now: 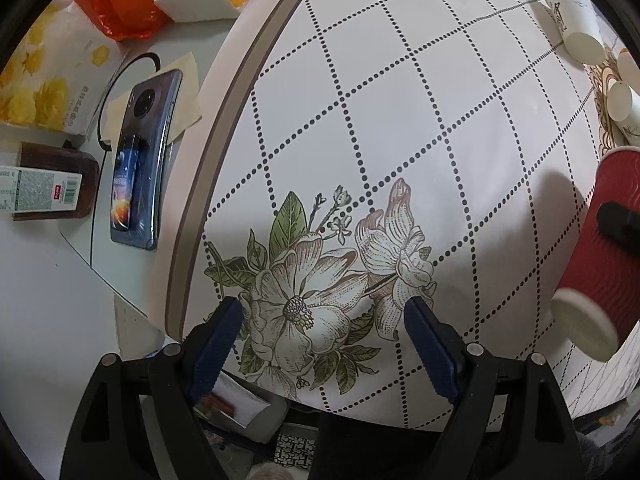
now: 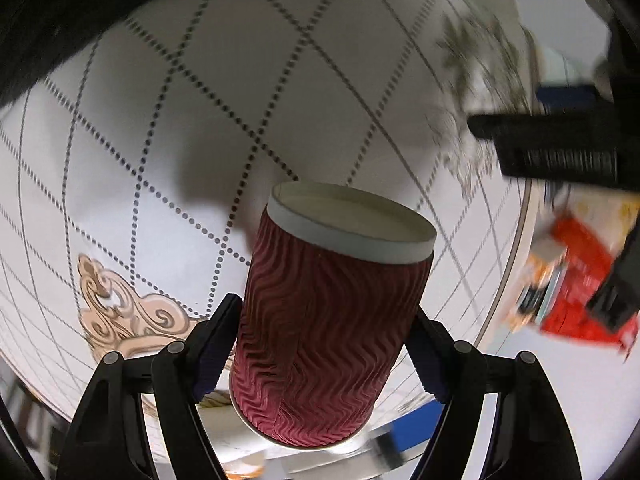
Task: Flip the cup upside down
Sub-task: 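Rotate the red cup in the right tool until its bottom faces up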
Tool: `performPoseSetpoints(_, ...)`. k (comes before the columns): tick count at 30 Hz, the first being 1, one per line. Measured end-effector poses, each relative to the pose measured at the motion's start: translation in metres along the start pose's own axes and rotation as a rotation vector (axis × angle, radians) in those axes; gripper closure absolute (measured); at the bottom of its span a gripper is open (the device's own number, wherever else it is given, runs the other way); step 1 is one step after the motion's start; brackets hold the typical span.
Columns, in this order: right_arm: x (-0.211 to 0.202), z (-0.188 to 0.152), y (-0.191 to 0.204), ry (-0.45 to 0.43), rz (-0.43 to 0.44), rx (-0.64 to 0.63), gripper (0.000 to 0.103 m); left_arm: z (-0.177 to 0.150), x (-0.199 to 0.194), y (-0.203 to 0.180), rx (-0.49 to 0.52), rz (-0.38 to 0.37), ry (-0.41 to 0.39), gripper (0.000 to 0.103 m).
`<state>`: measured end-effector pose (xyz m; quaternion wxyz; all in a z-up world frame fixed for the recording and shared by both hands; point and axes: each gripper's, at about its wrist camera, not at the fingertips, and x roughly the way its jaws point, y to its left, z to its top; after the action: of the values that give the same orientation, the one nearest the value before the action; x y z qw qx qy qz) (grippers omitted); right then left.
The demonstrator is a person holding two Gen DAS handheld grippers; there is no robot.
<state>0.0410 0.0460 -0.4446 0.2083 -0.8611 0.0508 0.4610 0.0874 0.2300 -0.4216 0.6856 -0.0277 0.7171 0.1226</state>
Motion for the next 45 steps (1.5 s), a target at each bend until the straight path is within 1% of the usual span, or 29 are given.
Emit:
performPoseSetpoints(5, 0.006, -0.010, -0.020, 0.028, 0.068, 0.189, 0.023, 0.003, -0.011, -0.012, 0.024, 0.011, -0.011, 0.020)
performPoseSetpoints(7, 0.009, -0.016, -0.024, 0.039, 0.112, 0.286, 0.023, 0.004, -0.015, -0.016, 0.033, 0.013, -0.017, 0.020)
performPoseSetpoints(13, 0.014, -0.035, -0.043, 0.068, 0.291, 0.624, 0.023, 0.010, -0.024, -0.030, 0.050, 0.012, -0.029, 0.020)
performPoseSetpoints(16, 0.019, -0.052, -0.045, 0.073, 0.388, 0.794, 0.023, 0.014, -0.029, -0.034, 0.059, 0.011, -0.034, 0.020)
performPoseSetpoints(18, 0.021, -0.061, -0.046, 0.072, 0.433, 0.882, 0.023, 0.014, -0.033, -0.039, 0.066, 0.010, -0.039, 0.020)
performPoseSetpoints(20, 0.025, -0.072, -0.045, 0.085, 0.488, 0.994, 0.023, 0.016, -0.034, -0.046, 0.071, 0.010, -0.042, 0.020)
performPoseSetpoints(21, 0.025, -0.074, -0.043, 0.087, 0.505, 1.030, 0.023, 0.017, -0.035, -0.050, 0.072, 0.010, -0.042, 0.020)
performPoseSetpoints(24, 0.029, -0.085, -0.037, 0.104, 0.599, 1.195, 0.023, 0.022, -0.037, -0.052, 0.076, 0.009, -0.043, 0.020)
performPoseSetpoints(28, 0.044, -0.112, -0.034, 0.144, 0.760, 1.441, 0.023, 0.024, -0.038, -0.054, 0.076, 0.009, -0.041, 0.020)
performPoseSetpoints(32, 0.059, -0.134, -0.023, 0.186, 0.896, 1.623, 0.023, 0.023, -0.039, -0.061, 0.078, 0.011, -0.041, 0.020)
performPoseSetpoints(34, 0.065, -0.143, -0.018, 0.199, 0.939, 1.684, 0.023, 0.022, -0.037, -0.060, 0.080, 0.012, -0.042, 0.020)
performPoseSetpoints(36, 0.073, -0.154, -0.013, 0.216, 0.958, 1.722, 0.023, 0.021, -0.035, -0.066, 0.081, 0.012, -0.041, 0.020)
performPoseSetpoints(40, 0.094, -0.171, -0.001, 0.230, 1.042, 1.812, 0.023, 0.021, -0.037, -0.068, 0.085, 0.009, -0.036, 0.020)
performPoseSetpoints(42, 0.099, -0.174, 0.006, 0.235, 1.081, 1.834, 0.023, 0.020, -0.039, -0.073, 0.090, 0.009, -0.036, 0.020)
performPoseSetpoints(45, 0.104, -0.174, 0.019, 0.258, 1.109, 1.849, 0.023, 0.018, -0.040, -0.080, 0.095, 0.010, -0.034, 0.020)
